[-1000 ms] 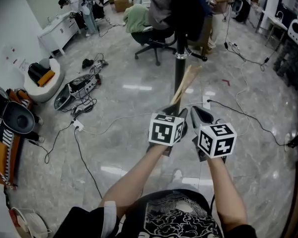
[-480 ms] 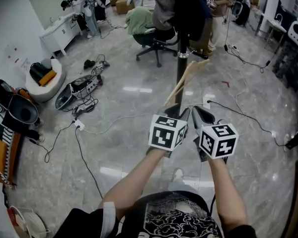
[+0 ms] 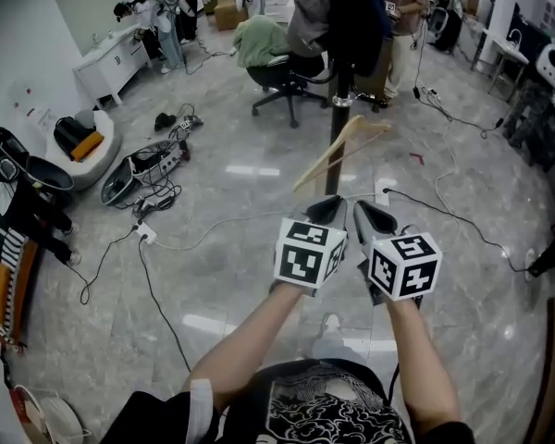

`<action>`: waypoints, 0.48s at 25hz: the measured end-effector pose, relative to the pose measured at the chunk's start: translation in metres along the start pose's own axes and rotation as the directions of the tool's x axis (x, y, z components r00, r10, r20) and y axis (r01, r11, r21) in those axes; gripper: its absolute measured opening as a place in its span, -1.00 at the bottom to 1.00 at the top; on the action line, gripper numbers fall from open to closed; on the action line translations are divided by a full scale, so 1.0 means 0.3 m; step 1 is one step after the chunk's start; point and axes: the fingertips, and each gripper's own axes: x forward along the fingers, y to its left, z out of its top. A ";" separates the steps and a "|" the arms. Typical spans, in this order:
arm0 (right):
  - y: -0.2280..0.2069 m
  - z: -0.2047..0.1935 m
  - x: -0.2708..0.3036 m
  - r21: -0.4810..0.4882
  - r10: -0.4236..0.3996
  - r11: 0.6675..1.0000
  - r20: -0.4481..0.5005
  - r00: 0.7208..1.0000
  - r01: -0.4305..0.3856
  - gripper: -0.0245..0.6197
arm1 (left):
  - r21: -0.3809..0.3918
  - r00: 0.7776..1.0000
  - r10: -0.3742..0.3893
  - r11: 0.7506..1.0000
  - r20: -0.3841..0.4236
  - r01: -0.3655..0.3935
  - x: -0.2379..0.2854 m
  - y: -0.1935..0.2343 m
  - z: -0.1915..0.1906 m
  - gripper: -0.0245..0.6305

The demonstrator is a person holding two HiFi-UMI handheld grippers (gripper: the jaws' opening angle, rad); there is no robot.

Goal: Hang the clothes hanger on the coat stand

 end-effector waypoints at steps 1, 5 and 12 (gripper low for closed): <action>0.006 0.001 -0.003 -0.001 0.000 1.000 0.000 1.000 0.000 -0.92 | 0.001 1.000 0.000 1.000 0.000 0.000 -0.008 -0.001 0.002 -0.88; 0.030 0.004 -0.011 -0.005 -0.005 1.000 0.003 1.000 0.005 -0.92 | 0.008 1.000 -0.004 1.000 0.008 0.004 -0.036 -0.001 0.010 -0.91; 0.055 -0.002 -0.023 -0.005 -0.024 1.000 0.001 1.000 0.024 -0.92 | 0.017 1.000 -0.017 1.000 0.002 0.017 -0.066 -0.002 0.002 -0.91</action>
